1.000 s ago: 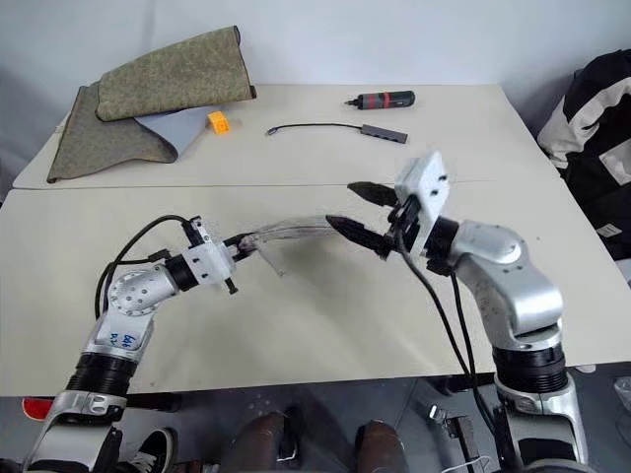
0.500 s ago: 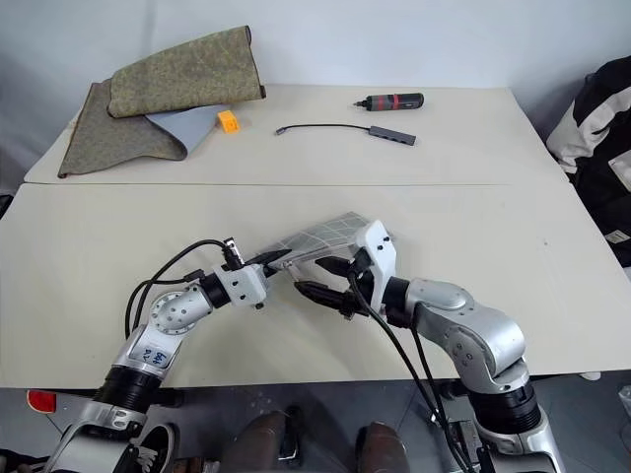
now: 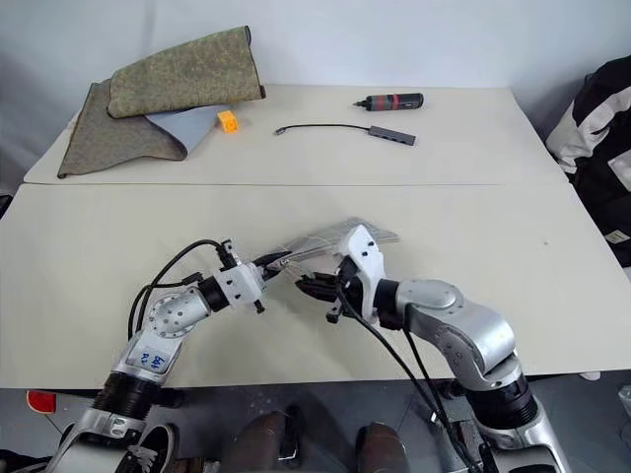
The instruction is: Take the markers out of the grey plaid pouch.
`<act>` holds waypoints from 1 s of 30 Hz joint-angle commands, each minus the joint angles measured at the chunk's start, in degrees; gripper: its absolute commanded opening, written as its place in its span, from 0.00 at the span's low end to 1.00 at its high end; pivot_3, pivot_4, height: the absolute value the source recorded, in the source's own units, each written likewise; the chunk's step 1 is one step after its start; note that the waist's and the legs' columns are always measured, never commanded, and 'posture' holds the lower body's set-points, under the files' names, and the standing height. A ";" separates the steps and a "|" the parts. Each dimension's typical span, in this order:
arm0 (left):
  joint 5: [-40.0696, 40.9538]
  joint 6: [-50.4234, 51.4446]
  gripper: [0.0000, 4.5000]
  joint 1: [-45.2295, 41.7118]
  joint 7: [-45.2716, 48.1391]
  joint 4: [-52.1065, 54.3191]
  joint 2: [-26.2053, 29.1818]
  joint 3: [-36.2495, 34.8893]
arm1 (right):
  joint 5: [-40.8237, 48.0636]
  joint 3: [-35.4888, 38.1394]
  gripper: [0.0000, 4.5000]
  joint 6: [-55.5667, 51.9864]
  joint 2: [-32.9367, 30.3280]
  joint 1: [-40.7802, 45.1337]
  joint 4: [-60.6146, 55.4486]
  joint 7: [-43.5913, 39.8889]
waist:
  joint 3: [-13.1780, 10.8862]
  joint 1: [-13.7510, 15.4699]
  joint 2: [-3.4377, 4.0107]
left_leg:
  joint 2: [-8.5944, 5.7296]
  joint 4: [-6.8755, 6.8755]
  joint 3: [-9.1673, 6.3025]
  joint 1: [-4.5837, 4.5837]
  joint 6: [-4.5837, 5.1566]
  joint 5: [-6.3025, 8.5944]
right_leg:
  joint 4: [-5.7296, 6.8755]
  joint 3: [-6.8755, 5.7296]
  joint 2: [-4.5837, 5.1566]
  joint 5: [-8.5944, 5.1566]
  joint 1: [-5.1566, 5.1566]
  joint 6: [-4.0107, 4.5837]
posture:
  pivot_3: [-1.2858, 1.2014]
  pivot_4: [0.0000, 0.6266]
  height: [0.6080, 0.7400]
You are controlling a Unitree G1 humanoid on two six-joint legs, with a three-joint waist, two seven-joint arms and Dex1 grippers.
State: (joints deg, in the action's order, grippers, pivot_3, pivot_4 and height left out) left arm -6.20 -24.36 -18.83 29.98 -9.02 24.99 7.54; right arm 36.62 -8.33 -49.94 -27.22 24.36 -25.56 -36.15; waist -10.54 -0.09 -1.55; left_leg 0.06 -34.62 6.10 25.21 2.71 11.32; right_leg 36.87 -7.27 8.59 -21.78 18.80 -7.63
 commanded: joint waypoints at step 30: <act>27.11 11.62 0.00 4.53 21.91 5.53 6.56 -12.72 | -1.15 14.36 0.74 9.28 -20.63 0.06 10.50 -20.33 | -0.17 0.22 0.28 | -0.03 0.00 -0.12 -0.01 0.03 0.02 | -0.45 -0.19 0.04 0.01 -0.22 -0.02 | 0.52 0.24 1.00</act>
State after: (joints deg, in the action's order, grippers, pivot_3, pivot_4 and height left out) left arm 20.82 -12.10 -13.80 51.55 -5.07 31.71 -4.99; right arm 33.76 1.88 -41.45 -45.99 23.92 -13.15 -54.61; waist -10.71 0.13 -1.28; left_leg 0.04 -34.62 5.98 25.20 2.75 11.35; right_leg 36.40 -7.46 8.64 -21.76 18.55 -7.66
